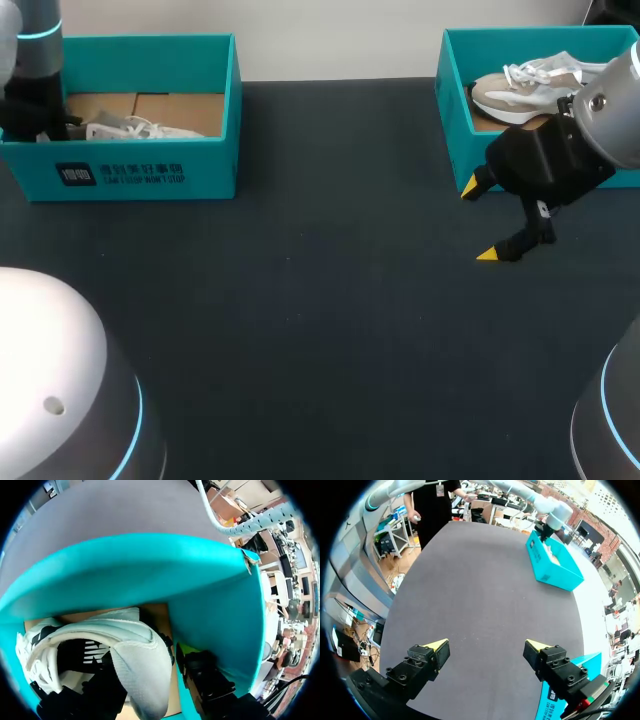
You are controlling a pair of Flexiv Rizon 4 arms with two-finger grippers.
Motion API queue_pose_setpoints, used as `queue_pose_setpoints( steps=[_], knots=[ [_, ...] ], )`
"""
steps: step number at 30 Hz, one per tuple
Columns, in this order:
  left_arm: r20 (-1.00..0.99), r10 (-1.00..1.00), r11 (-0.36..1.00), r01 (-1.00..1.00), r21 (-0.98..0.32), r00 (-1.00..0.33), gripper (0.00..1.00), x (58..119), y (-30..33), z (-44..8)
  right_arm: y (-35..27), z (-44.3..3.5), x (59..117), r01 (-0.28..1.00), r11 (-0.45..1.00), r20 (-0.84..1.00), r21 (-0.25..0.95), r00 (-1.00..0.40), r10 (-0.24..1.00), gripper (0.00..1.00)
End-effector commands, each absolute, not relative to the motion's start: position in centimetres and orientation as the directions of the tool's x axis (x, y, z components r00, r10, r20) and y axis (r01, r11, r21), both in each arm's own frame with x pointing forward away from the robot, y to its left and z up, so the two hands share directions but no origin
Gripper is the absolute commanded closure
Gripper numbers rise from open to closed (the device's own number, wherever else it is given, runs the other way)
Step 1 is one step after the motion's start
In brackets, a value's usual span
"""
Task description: Take the shoe out of the shoebox, open the shoe tongue, remove and reinsert the insole, then place the shoe into the shoebox
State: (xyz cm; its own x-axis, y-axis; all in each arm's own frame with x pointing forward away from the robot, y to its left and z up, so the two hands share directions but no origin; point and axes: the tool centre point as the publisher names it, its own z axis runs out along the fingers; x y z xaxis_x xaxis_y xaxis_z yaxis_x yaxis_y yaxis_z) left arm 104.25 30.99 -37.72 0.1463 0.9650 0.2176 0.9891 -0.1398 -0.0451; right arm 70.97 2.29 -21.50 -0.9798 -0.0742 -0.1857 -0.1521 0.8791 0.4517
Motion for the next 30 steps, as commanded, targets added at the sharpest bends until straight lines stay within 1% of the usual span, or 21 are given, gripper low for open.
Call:
queue_pose_setpoints(
  steps=[1,12,14,15,16,17,18,20,22,25,27,30],
  knots=[
    [0.207,0.967,-0.144,0.989,-0.038,0.148,0.53,104.1,31.1,-37.0,2.4,-21.6,71.0,-0.152,0.880,-0.187,0.450,-0.980,-0.074,0.00],
    [0.161,0.974,-0.158,0.987,-0.013,0.158,0.50,103.9,30.6,-34.6,2.4,-21.6,71.0,-0.152,0.880,-0.187,0.450,-0.980,-0.074,0.00],
    [0.150,0.976,-0.161,0.987,-0.006,0.160,0.46,104.0,30.5,-34.3,2.4,-21.6,71.0,-0.152,0.880,-0.187,0.450,-0.980,-0.074,0.00],
    [0.149,0.976,-0.163,0.987,-0.003,0.161,0.42,104.0,30.4,-34.1,2.4,-21.6,71.0,-0.152,0.880,-0.187,0.450,-0.980,-0.074,0.00],
    [0.147,0.976,-0.164,0.987,0.002,0.162,0.33,104.0,30.4,-33.9,2.4,-21.6,71.0,-0.152,0.880,-0.187,0.450,-0.980,-0.074,0.00],
    [0.140,0.976,-0.167,0.986,0.005,0.165,0.28,104.0,30.3,-33.7,2.4,-21.6,71.0,-0.152,0.880,-0.187,0.450,-0.980,-0.074,0.00],
    [0.135,0.977,-0.167,0.986,0.007,0.164,0.27,104.0,30.3,-33.4,2.4,-21.6,71.0,-0.152,0.880,-0.187,0.450,-0.980,-0.074,0.00],
    [0.121,0.978,-0.171,0.985,0.013,0.168,0.27,104.1,30.2,-33.0,2.4,-21.6,71.0,-0.152,0.880,-0.187,0.450,-0.980,-0.074,0.00],
    [0.110,0.979,-0.174,0.985,0.018,0.171,0.24,104.2,30.1,-32.4,2.4,-21.6,71.0,-0.152,0.880,-0.187,0.450,-0.980,-0.074,0.00],
    [0.094,0.979,-0.183,0.983,0.033,0.179,0.25,104.0,29.9,-31.3,2.4,-21.6,71.0,-0.152,0.880,-0.187,0.450,-0.980,-0.074,0.00],
    [0.085,0.980,-0.185,0.982,0.047,0.180,0.28,103.9,29.7,-30.6,2.4,-21.6,71.0,-0.152,0.880,-0.187,0.450,-0.980,-0.074,0.00],
    [0.058,0.981,-0.189,0.980,0.066,0.186,0.26,103.8,29.4,-29.4,2.4,-21.6,71.0,-0.152,0.880,-0.187,0.450,-0.980,-0.074,0.00]
  ],
)
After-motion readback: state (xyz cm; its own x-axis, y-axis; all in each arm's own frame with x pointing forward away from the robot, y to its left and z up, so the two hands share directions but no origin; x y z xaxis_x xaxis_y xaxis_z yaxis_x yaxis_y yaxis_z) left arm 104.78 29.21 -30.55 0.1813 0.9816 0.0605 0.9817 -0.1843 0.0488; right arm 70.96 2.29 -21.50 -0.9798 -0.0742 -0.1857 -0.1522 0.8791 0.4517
